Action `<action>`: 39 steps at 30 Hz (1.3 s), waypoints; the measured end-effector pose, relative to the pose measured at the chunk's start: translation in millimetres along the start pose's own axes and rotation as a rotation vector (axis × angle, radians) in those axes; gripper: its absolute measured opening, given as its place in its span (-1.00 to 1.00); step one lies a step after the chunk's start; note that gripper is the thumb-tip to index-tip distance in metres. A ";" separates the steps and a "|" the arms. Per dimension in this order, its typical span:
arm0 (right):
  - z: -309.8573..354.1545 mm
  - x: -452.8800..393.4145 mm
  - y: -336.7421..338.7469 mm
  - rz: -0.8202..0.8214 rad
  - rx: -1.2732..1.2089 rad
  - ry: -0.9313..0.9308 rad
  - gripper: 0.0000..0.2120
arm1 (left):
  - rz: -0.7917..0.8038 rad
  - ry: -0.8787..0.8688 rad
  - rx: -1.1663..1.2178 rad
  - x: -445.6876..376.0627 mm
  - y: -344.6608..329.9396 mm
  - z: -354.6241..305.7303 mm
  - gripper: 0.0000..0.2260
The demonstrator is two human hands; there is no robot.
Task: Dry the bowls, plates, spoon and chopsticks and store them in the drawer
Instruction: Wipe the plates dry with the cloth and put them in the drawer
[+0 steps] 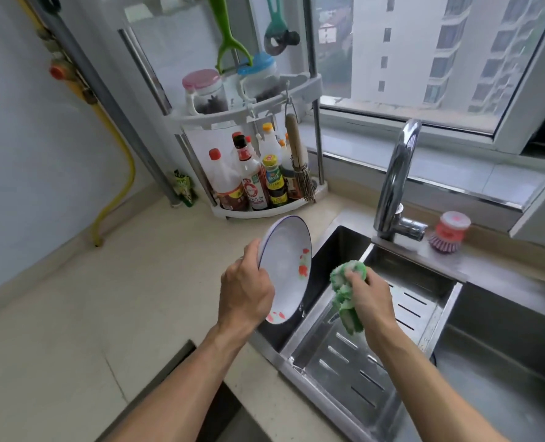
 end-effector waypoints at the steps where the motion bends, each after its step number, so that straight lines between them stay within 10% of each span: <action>1: 0.4 0.7 -3.3 0.002 0.015 0.026 -0.85 | 0.010 0.065 0.040 -1.8 0.0 1.9 -0.64; 6: 18.7 19.8 -32.5 0.042 0.265 0.273 -0.74 | 0.024 0.447 0.355 -4.5 -1.7 20.1 -0.52; 10: 48.0 20.7 -67.2 0.147 0.686 0.503 -0.37 | 0.079 0.413 0.470 -0.8 -8.2 19.1 -0.64; 15: 55.7 45.7 -112.1 0.486 0.780 0.764 -0.38 | 0.069 0.403 0.571 -4.5 -2.0 17.5 -0.73; 29: 27.4 75.5 -109.1 0.789 0.686 0.758 -0.51 | 0.045 0.388 0.451 -1.8 5.0 38.4 -0.65; 35: 40.1 39.2 -112.7 0.542 0.659 0.687 -0.47 | 0.121 0.363 0.418 4.2 3.6 21.2 -0.67; 39: 26.3 75.4 -119.2 0.805 0.551 0.694 -0.52 | 0.041 0.425 0.402 -0.3 11.8 36.0 -0.64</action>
Point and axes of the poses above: each hand's wrist, its own x-axis away from the middle knuckle, its own y-axis out of the back of the hand, z = x × y, the point moved 6 cm from there along -x, towards the middle knuckle, and after that the axes turned 4 degrees about x, right-handed, at the moved point
